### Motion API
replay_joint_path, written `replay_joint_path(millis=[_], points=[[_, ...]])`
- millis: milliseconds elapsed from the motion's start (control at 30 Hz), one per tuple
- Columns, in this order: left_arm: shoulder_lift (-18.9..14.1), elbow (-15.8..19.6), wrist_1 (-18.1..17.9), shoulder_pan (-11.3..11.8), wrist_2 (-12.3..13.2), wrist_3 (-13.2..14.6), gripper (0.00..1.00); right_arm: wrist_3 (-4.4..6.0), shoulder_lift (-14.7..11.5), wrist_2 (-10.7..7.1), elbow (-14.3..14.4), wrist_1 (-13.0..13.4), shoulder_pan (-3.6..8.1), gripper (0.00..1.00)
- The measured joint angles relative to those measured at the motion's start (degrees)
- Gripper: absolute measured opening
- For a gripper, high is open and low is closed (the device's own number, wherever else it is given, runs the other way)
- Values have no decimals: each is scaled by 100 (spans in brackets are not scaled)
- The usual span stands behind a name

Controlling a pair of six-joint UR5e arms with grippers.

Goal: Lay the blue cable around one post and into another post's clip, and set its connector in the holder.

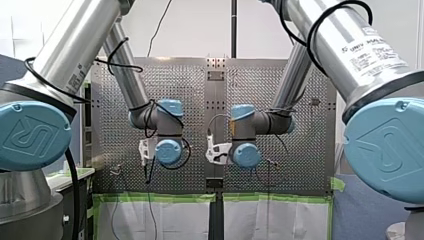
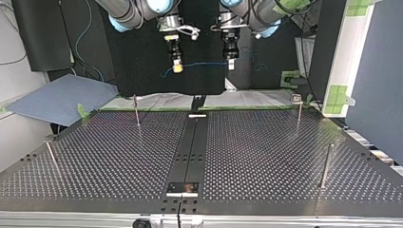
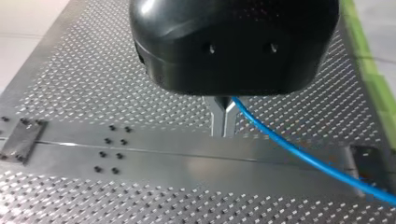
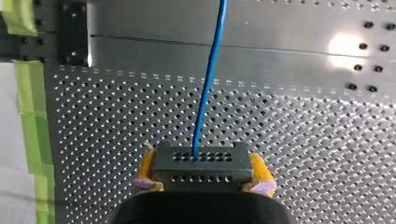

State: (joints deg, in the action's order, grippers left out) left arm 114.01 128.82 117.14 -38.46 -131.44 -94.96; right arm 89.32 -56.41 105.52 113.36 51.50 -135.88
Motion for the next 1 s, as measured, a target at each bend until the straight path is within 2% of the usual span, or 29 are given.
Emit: replay_joint_path(millis=[200, 333, 433, 600, 833, 1000], points=[[-260, -41, 257, 220, -31, -143, 0, 297, -298, -60, -15, -296, 104, 0], [-447, -41, 445, 405, 111, -162, 0, 491, -491, -112, -81, -490, 175, 0], [-586, -42, 586, 544, 235, -95, 0, 571, -621, -184, -179, -620, 198, 0], [-843, -43, 790, 800, 326, -52, 2, 581, -869, -319, -416, -868, 213, 0], [-1221, -43, 1025, 1178, 549, -140, 2, 499, -1238, -487, -785, -1238, 215, 0], [-1470, -54, 1127, 1428, 702, -159, 2, 479, -1450, -550, -996, -1450, 202, 0]])
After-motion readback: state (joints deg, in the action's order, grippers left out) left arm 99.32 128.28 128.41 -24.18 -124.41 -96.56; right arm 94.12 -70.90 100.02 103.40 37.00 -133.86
